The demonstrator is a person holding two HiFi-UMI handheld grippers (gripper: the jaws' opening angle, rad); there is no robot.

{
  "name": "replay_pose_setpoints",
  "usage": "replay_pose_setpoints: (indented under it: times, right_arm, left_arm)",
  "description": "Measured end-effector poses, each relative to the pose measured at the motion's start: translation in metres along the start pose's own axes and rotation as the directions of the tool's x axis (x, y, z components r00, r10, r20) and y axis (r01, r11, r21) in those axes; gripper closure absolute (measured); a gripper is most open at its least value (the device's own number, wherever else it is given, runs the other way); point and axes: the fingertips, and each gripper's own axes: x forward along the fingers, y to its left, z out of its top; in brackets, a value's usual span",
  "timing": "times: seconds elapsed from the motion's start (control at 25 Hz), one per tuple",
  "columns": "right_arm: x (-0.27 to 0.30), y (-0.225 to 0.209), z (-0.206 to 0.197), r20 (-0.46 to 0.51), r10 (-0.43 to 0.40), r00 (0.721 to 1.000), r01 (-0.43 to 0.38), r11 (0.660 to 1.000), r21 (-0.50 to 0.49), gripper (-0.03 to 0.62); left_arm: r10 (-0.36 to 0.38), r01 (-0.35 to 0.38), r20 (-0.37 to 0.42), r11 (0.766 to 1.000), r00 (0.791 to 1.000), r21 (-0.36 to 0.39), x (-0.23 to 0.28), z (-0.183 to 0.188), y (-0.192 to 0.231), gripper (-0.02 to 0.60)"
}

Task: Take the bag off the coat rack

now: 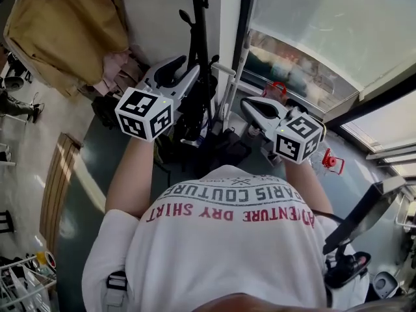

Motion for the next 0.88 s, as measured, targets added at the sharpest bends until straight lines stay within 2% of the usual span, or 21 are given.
replay_pose_setpoints:
  times: [0.12, 0.28, 0.48, 0.68, 0.76, 0.88]
  right_arm:
    - [-0.006, -0.009, 0.002, 0.006, -0.02, 1.0, 0.02, 1.0, 0.006, 0.597]
    - [-0.006, -0.027, 0.004, 0.007, -0.033, 0.999, 0.033, 0.999, 0.015, 0.597]
    - [-0.002, -0.043, 0.004, 0.002, -0.043, 0.999, 0.043, 0.999, 0.03, 0.597]
    - [-0.002, -0.044, 0.002, 0.0, -0.052, 0.999, 0.052, 0.998, 0.039, 0.597]
    - [-0.002, -0.045, 0.001, -0.004, -0.054, 0.999, 0.054, 0.998, 0.043, 0.597]
    - [-0.001, -0.047, -0.002, -0.01, -0.059, 0.998, 0.059, 0.997, 0.048, 0.597]
  left_arm:
    - [0.022, -0.02, -0.054, 0.999, 0.998, 0.034, 0.024, -0.007, 0.016, 0.422]
    - [0.064, -0.057, -0.132, 0.997, 0.989, 0.054, 0.06, -0.031, 0.044, 0.419]
    - [0.091, -0.083, -0.174, 0.995, 0.981, 0.054, 0.085, -0.051, 0.063, 0.417]
    - [0.083, -0.072, -0.191, 0.995, 0.978, 0.062, 0.085, -0.057, 0.062, 0.42]
    - [0.102, -0.096, -0.177, 0.994, 0.979, 0.044, 0.082, -0.055, 0.067, 0.539]
    - [0.096, -0.094, -0.174, 0.995, 0.98, 0.024, 0.08, -0.055, 0.069, 0.561]
